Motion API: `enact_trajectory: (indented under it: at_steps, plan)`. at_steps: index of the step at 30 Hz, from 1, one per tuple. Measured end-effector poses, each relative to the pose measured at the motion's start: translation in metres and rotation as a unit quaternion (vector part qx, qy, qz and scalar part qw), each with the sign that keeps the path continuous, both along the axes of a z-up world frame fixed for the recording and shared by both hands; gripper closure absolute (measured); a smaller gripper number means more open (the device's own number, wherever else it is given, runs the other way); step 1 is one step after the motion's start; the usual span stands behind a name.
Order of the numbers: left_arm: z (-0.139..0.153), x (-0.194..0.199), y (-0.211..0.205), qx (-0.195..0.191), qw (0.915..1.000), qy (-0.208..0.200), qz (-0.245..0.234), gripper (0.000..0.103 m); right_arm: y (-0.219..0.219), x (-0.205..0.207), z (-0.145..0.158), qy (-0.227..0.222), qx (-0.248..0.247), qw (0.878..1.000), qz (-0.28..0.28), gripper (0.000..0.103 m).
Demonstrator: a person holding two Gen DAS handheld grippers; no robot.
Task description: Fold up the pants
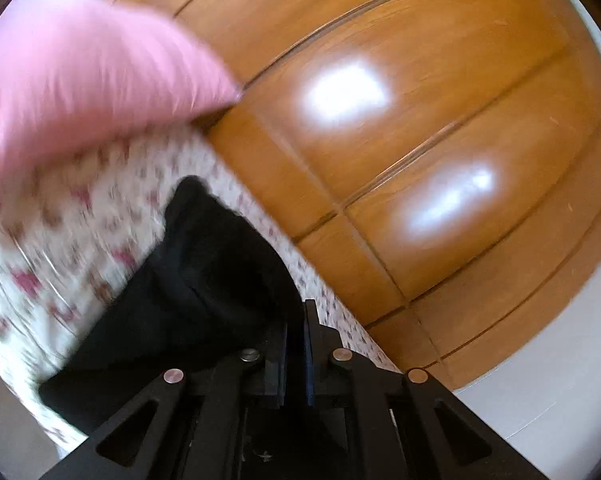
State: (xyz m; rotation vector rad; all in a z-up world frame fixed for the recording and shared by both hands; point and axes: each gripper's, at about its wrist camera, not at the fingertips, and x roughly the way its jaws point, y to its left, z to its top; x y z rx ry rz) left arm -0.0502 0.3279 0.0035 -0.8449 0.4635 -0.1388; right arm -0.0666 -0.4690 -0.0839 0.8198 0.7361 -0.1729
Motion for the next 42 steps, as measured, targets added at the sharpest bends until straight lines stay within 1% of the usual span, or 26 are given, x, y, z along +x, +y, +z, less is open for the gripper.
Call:
enact_trajectory:
  at_steps: [2, 3, 4, 5, 6, 7, 8, 9, 11, 13, 14, 15, 17, 19, 20, 21, 24, 26, 28, 29, 30, 31, 33, 36, 39, 42]
  plan:
    - [-0.014, -0.013, 0.0, 0.025, 0.9993, 0.023, 0.012, 0.097, -0.001, 0.0, -0.001, -0.002, 0.0, 1.0, 0.001, 0.081]
    - [-0.029, -0.016, 0.0, 0.037, 0.9981, 0.047, 0.017, 0.097, 0.0, 0.0, -0.001, -0.002, -0.001, 1.0, 0.002, 0.081]
    - [-0.053, -0.017, 0.0, 0.045, 0.9949, 0.087, 0.024, 0.097, 0.0, 0.0, -0.001, -0.002, -0.003, 1.0, 0.003, 0.082]
    - [-0.082, -0.016, 0.002, 0.033, 0.9899, 0.135, 0.029, 0.097, 0.0, 0.0, -0.001, -0.002, -0.004, 1.0, 0.004, 0.082]
    - [-0.105, -0.016, 0.005, 0.008, 0.9864, 0.161, 0.033, 0.096, -0.001, -0.001, -0.001, -0.002, -0.002, 1.0, 0.003, 0.083]
    - [-0.125, -0.022, 0.011, -0.038, 0.9859, 0.157, 0.042, 0.095, -0.001, -0.001, -0.001, -0.001, 0.0, 1.0, 0.001, 0.083]
    - [-0.131, -0.029, 0.013, -0.064, 0.9879, 0.13, 0.056, 0.095, -0.002, -0.001, -0.001, 0.0, 0.005, 1.0, 0.0, 0.083]
    - [-0.128, -0.029, 0.012, -0.054, 0.9888, 0.126, 0.058, 0.094, -0.002, -0.002, -0.001, 0.001, 0.008, 1.0, -0.002, 0.083]
    - [-0.114, -0.028, 0.003, 0.003, 0.9903, 0.127, 0.056, 0.093, -0.003, -0.002, -0.001, 0.001, 0.014, 1.0, -0.003, 0.083]
    - [-0.105, -0.029, -0.006, 0.045, 0.989, 0.127, 0.061, 0.084, -0.003, -0.003, -0.002, -0.001, 0.02, 1.0, -0.007, 0.082]
    - [-0.104, -0.029, -0.006, 0.05, 0.9883, 0.131, 0.061, 0.081, -0.004, -0.003, -0.002, -0.004, 0.026, 1.0, -0.01, 0.081]
    - [-0.105, -0.027, -0.007, 0.045, 0.9883, 0.134, 0.058, 0.077, -0.004, -0.004, -0.003, -0.005, 0.03, 0.999, -0.012, 0.081]
    - [-0.106, -0.016, -0.002, 0.016, 0.9885, 0.138, 0.06, 0.078, -0.003, -0.002, -0.001, -0.001, 0.028, 1.0, -0.012, 0.081]
    - [-0.104, -0.009, 0.006, -0.034, 0.9883, 0.129, 0.073, 0.097, -0.001, -0.001, 0.005, 0.0, 0.021, 1.0, -0.009, 0.09]
    - [-0.099, -0.009, 0.01, -0.047, 0.9884, 0.121, 0.079, 0.097, -0.001, 0.0, 0.009, -0.007, 0.026, 1.0, -0.009, 0.095]
    - [-0.09, -0.009, 0.011, -0.053, 0.9892, 0.107, 0.084, 0.097, -0.001, -0.001, 0.013, -0.015, 0.031, 0.999, -0.01, 0.095]
    - [-0.058, -0.018, 0.005, -0.016, 0.9942, 0.061, 0.087, 0.097, -0.003, -0.006, 0.028, -0.044, 0.047, 0.998, -0.008, 0.095]
    - [-0.053, -0.032, -0.001, 0.008, 0.9945, 0.054, 0.089, 0.097, -0.005, -0.009, 0.032, -0.043, 0.044, 0.998, -0.009, 0.095]
    - [-0.068, -0.033, -0.004, 0.039, 0.9909, 0.088, 0.094, 0.097, -0.008, -0.012, 0.023, -0.019, 0.035, 0.999, -0.01, 0.095]
    - [-0.082, -0.031, -0.003, 0.04, 0.9881, 0.116, 0.092, 0.097, -0.01, -0.012, 0.012, 0.005, 0.031, 0.999, -0.016, 0.095]
    - [-0.104, -0.026, 0.0, 0.018, 0.9844, 0.149, 0.092, 0.097, -0.012, -0.012, 0.001, 0.018, 0.041, 0.999, -0.021, 0.095]
    - [-0.116, -0.025, 0.002, 0.0, 0.9833, 0.158, 0.09, 0.096, -0.015, -0.015, -0.007, 0.011, 0.06, 0.998, -0.027, 0.096]
    - [-0.122, -0.027, 0.003, -0.009, 0.9846, 0.147, 0.095, 0.094, -0.02, -0.019, -0.011, -0.005, 0.084, 0.996, -0.034, 0.096]
    - [-0.105, -0.026, -0.001, 0.031, 0.9851, 0.142, 0.092, 0.088, -0.02, -0.019, -0.001, -0.01, 0.07, 0.997, -0.028, 0.089]
    - [-0.086, -0.037, 0.008, 0.041, 0.9802, 0.138, 0.136, 0.084, -0.028, -0.025, 0.006, -0.019, 0.07, 0.997, -0.042, 0.089]
    - [-0.062, -0.063, 0.024, 0.052, 0.962, 0.112, 0.243, 0.084, -0.043, -0.043, 0.016, -0.034, 0.063, 0.993, -0.092, 0.089]
